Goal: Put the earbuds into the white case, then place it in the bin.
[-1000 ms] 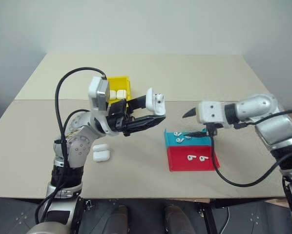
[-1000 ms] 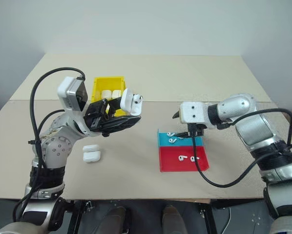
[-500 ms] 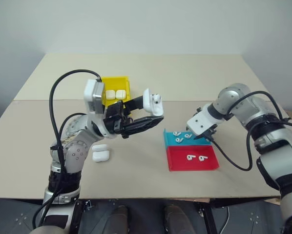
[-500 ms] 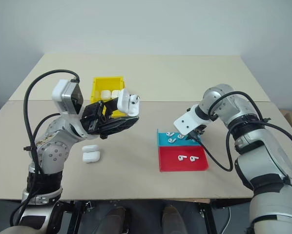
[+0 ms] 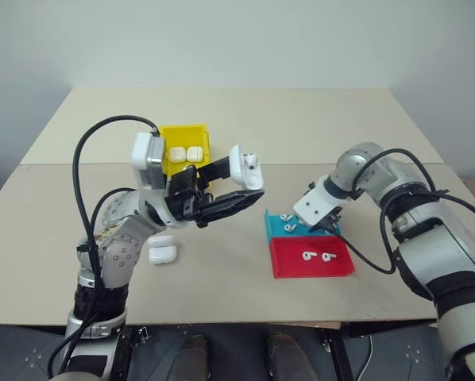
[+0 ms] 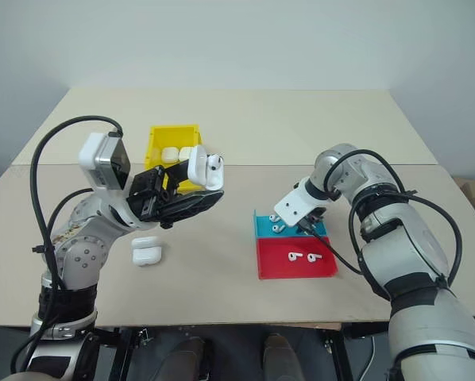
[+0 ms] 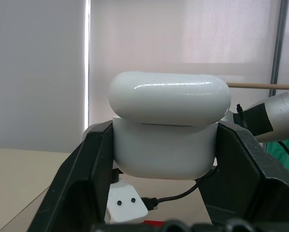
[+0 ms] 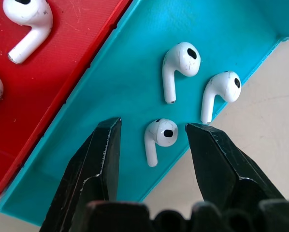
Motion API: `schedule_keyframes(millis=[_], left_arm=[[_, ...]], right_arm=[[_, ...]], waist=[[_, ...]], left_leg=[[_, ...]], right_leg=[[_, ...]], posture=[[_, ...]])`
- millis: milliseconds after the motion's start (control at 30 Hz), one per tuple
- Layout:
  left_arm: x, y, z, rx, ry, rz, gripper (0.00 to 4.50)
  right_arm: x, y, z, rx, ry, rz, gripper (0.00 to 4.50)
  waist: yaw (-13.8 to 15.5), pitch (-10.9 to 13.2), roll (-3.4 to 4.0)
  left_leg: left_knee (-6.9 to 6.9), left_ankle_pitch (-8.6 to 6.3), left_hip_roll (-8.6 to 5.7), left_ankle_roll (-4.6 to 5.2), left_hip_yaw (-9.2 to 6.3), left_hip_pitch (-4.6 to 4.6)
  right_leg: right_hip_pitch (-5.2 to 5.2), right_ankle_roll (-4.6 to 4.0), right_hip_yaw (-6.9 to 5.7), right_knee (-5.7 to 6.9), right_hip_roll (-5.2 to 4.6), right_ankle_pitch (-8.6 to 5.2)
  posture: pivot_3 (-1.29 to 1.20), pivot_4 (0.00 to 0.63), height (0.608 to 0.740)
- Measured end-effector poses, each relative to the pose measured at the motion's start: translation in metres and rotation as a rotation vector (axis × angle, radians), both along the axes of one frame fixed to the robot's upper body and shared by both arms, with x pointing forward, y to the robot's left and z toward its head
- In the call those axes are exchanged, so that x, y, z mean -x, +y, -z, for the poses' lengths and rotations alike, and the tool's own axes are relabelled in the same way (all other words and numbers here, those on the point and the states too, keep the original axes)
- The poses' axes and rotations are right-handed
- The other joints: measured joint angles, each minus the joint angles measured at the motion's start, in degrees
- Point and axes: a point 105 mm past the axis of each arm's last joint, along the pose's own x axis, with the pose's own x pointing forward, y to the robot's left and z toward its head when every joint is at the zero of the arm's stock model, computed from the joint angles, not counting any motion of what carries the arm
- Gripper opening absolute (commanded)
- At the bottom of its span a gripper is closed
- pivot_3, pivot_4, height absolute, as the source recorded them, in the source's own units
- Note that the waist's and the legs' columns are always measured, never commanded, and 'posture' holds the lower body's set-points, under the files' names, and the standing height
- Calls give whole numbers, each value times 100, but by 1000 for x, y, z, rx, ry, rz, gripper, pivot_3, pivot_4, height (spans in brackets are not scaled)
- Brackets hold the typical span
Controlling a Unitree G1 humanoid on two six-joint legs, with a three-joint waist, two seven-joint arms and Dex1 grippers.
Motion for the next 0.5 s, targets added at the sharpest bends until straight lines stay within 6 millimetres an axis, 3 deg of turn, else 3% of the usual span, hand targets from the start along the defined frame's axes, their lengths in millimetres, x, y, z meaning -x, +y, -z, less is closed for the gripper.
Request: schedule_keyframes(millis=[200,400,500], left_arm=[[-1,0,0,2,2,-11,2813],[0,0,-1,0,-1,-11,2813],[1,0,-2,-1,-9,-9,2813]], right_arm=[[-4,2,-1,-1,-25,4,2513],[-4,1,1,12,-21,6,633],[-4,1,2,12,-18,8,618]], waist=[[-4,0,0],[-12,0,0],[-12,0,0]], left_leg=[[0,0,0,0,0,5],[0,0,0,0,0,15],[-1,0,0,-1,-1,20]], right_leg=[[4,0,0,1,1,0],[13,-1,0,1,1,0],[19,-1,0,0,2,0]], posture=[[0,150,740],[0,150,740],[0,150,740]])
